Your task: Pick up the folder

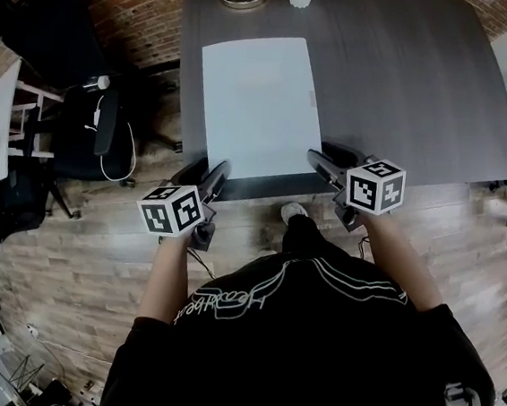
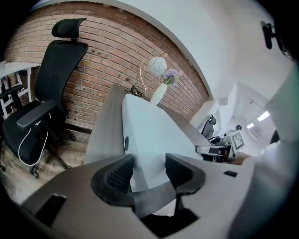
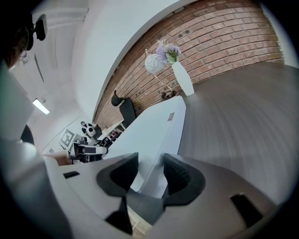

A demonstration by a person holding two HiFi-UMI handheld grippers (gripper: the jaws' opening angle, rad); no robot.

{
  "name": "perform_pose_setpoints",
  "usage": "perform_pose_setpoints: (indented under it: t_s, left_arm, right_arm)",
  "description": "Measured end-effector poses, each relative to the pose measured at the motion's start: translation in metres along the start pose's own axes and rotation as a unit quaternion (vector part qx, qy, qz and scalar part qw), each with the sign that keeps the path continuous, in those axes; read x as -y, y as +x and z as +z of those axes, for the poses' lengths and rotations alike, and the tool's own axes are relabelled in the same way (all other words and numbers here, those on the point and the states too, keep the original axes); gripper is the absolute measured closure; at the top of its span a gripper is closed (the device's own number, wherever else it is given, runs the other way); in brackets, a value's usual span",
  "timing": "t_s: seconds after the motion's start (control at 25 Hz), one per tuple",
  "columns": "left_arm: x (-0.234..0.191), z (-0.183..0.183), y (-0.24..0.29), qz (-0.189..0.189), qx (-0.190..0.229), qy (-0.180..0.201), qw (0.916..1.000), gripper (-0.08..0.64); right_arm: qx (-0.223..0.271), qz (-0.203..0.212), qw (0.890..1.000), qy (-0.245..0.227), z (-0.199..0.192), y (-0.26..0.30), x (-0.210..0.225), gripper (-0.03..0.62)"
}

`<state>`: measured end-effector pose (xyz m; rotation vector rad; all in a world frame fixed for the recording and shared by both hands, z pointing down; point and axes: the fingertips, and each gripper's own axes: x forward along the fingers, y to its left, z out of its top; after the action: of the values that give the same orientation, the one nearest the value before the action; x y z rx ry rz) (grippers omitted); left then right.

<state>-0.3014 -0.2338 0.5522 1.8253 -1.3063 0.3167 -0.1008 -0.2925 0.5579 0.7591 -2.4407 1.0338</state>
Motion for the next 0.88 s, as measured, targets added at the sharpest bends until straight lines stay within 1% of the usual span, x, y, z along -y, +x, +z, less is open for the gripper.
perform_pose_setpoints:
  t_s: [0.4,0.64,0.88]
  left_arm:
    - [0.014,-0.034,-0.025,-0.018,-0.007,-0.005,0.9998,0.347]
    - [0.021,-0.059,-0.04,-0.034,-0.01,-0.025,0.9991,0.35]
    - [0.026,-0.073,-0.052,-0.042,-0.013,-0.032,0.9985,0.353]
  right_arm:
    - [0.012,-0.018,1.0,0.007,-0.03,-0.024,-0.018,0.453]
    - [0.015,-0.031,0.999,0.011,-0.052,-0.038,-0.029,0.457]
    - [0.015,-0.041,0.999,0.013,-0.063,-0.046,-0.037,0.46]
